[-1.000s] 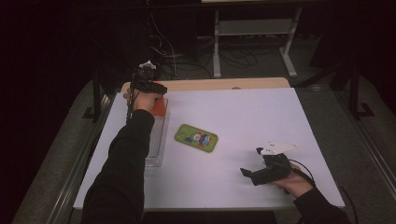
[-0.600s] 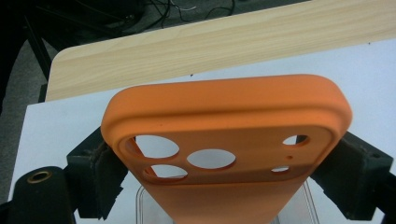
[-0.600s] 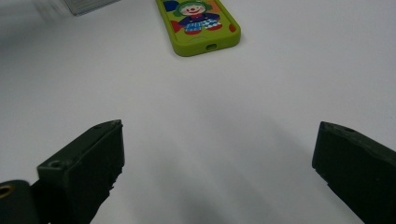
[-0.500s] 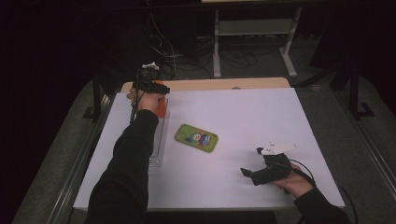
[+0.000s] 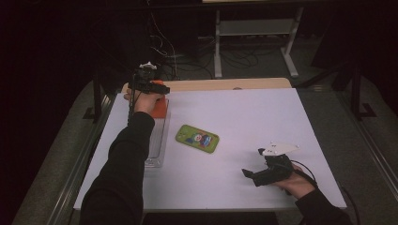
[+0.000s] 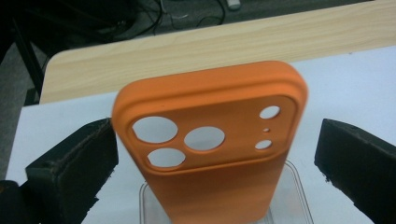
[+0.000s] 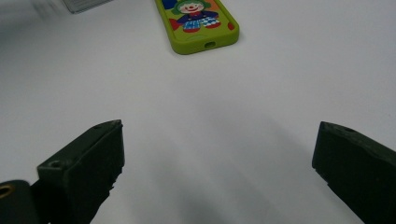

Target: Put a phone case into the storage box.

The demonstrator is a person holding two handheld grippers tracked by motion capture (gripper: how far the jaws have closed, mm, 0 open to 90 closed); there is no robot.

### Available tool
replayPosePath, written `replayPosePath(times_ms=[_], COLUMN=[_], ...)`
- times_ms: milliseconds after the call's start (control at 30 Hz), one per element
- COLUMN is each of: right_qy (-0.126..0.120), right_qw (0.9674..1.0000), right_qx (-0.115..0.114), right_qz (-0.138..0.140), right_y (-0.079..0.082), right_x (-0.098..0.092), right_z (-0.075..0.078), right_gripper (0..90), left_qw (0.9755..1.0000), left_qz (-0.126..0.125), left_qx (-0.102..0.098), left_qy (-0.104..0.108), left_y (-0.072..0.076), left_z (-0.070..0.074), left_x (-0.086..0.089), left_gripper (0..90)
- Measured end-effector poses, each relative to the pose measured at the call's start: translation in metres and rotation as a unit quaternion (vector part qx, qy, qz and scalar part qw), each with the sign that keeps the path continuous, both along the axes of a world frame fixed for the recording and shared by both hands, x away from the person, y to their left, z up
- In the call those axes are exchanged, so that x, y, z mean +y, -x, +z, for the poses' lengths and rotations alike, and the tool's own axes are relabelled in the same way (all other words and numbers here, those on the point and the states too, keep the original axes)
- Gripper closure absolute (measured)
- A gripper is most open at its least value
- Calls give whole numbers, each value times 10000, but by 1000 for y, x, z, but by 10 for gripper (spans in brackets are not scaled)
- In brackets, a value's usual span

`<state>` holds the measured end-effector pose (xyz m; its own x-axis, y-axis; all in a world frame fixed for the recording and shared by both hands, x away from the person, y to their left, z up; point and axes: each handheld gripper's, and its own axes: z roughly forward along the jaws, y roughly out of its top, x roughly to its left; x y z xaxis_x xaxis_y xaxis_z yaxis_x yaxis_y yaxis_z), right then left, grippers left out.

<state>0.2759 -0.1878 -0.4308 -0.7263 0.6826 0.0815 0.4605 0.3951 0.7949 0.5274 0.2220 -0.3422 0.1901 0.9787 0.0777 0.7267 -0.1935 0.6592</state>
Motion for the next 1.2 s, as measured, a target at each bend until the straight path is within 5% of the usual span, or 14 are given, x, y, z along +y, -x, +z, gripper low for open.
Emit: replayPosePath(times_ms=[367, 700, 833, 967, 1200], right_qy=[37, 56, 89, 74, 85], right_qw=[10000, 10000, 9999, 9999, 9999], right_qx=[-18, 35, 70, 51, 75], right_qz=[4, -41, -52, -70, -95], right_y=[0, 1, 3, 2, 2], right_x=[1, 1, 0, 0, 0], right_z=[0, -2, -2, -2, -2], right_gripper=[14, 14, 14, 14, 14], left_qw=[9985, 9898, 9839, 9754, 9560], left_qz=[-440, -1202, -1543, -1908, -2622], left_qx=[-142, -206, -286, -377, -553], left_qy=[297, 740, 858, 1040, 1196], left_y=[27, 63, 82, 102, 136], left_z=[14, 22, 24, 24, 20], left_x=[18, 26, 22, 13, -6], left_gripper=[0, 0, 0, 0, 0])
